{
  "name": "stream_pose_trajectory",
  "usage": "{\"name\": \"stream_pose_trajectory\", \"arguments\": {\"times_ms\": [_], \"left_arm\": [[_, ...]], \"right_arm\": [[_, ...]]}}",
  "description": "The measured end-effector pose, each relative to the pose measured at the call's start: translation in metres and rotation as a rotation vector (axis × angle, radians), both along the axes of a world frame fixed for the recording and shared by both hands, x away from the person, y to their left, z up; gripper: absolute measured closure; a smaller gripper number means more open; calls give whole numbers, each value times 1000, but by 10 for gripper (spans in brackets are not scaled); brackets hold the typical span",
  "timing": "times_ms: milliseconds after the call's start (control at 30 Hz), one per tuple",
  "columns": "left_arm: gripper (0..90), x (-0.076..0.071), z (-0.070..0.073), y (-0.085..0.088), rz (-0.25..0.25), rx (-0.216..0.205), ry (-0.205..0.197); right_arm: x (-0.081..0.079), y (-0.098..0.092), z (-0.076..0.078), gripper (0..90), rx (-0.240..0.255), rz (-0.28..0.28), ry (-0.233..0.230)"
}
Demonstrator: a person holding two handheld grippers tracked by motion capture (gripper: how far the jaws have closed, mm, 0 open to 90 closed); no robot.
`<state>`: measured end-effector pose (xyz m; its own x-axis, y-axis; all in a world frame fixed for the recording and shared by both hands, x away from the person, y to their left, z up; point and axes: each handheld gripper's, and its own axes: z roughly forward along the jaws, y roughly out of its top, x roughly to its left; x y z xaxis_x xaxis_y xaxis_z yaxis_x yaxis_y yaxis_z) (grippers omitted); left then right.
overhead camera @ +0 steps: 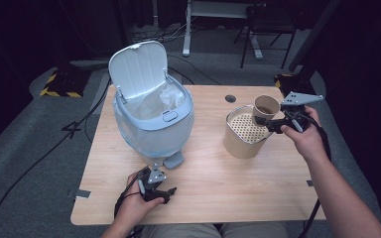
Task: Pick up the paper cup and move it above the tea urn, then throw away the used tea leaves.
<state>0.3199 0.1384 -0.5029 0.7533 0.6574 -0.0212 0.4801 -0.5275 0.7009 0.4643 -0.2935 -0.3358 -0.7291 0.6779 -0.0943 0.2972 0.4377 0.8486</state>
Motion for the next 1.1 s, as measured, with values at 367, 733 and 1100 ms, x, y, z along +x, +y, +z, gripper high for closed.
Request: {"name": "stream_pose_trajectory", "arguments": {"times_ms": [367,733,1100], "left_arm": [[267,0,0,0,0,0,0],[267,0,0,0,1,0,0],[267,0,0,0,1,0,0]], "right_arm": [[15,-1,-6,302,-59,-18,-3],[15,-3,-3,302,-154,-18,-68],[4,17,1,303,-573,-50,-271]]}}
